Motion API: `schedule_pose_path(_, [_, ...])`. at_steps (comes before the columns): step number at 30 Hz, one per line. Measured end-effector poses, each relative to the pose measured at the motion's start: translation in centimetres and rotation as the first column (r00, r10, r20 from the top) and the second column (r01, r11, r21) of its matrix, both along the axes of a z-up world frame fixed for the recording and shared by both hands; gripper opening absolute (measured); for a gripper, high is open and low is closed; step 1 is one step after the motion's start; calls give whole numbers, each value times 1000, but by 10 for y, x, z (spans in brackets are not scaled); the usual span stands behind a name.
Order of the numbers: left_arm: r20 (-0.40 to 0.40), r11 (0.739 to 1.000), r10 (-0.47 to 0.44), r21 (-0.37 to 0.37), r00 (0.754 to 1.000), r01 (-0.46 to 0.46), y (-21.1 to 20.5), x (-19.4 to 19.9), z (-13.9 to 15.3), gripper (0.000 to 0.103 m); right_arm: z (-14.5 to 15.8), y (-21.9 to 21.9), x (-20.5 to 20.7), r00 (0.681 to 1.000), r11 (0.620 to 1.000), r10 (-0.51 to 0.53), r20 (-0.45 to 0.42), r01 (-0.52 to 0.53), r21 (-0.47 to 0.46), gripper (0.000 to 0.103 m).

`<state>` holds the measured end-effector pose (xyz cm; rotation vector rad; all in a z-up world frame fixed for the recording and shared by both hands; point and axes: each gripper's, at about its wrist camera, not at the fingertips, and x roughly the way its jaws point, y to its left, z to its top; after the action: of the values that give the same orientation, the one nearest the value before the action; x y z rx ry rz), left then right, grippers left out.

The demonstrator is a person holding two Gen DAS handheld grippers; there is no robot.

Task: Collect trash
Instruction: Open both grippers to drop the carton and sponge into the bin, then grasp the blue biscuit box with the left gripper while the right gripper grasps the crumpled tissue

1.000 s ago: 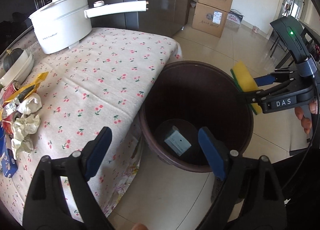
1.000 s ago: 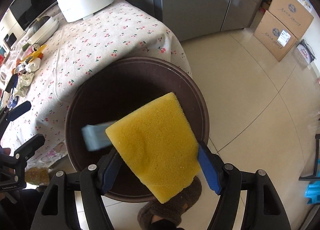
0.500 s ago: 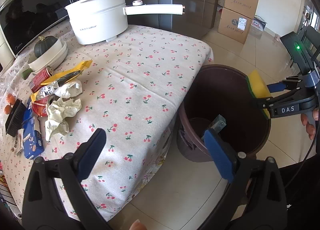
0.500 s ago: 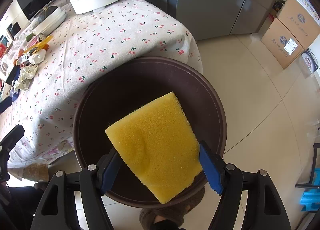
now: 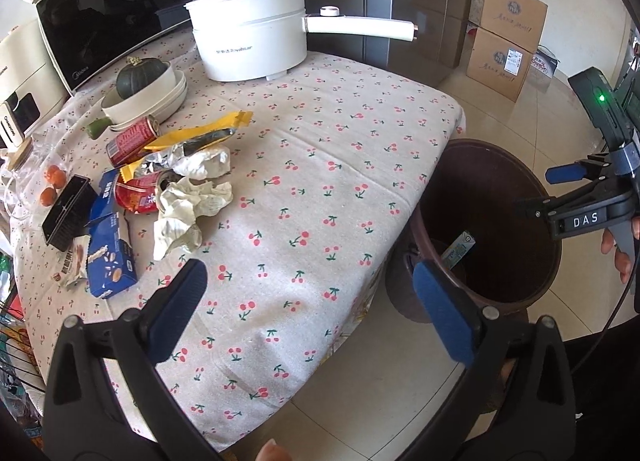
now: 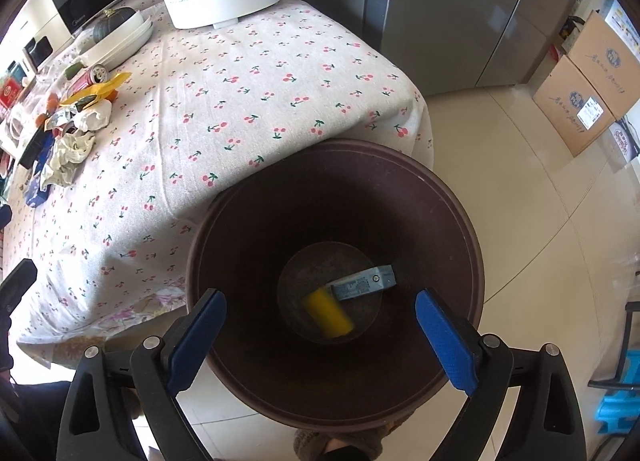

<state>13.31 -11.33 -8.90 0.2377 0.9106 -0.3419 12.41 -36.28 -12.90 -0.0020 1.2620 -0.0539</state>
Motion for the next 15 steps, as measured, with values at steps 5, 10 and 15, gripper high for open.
schedule_pose_path(5, [-5, 999, 46, -5, 999, -46, 19, 4, 3, 102, 6, 20, 8, 999, 1000, 28, 16, -28, 1, 98])
schedule_pose_path(10, [-21, 992, 122, -25, 992, -123, 49, 14, 7, 102, 14, 45, 20, 998, 998, 58, 39, -59, 9, 98])
schedule_pose_path(15, [-41, 977, 208, -43, 977, -210, 87, 27, 9, 102, 18, 69, 31, 995, 996, 86, 57, -87, 16, 98])
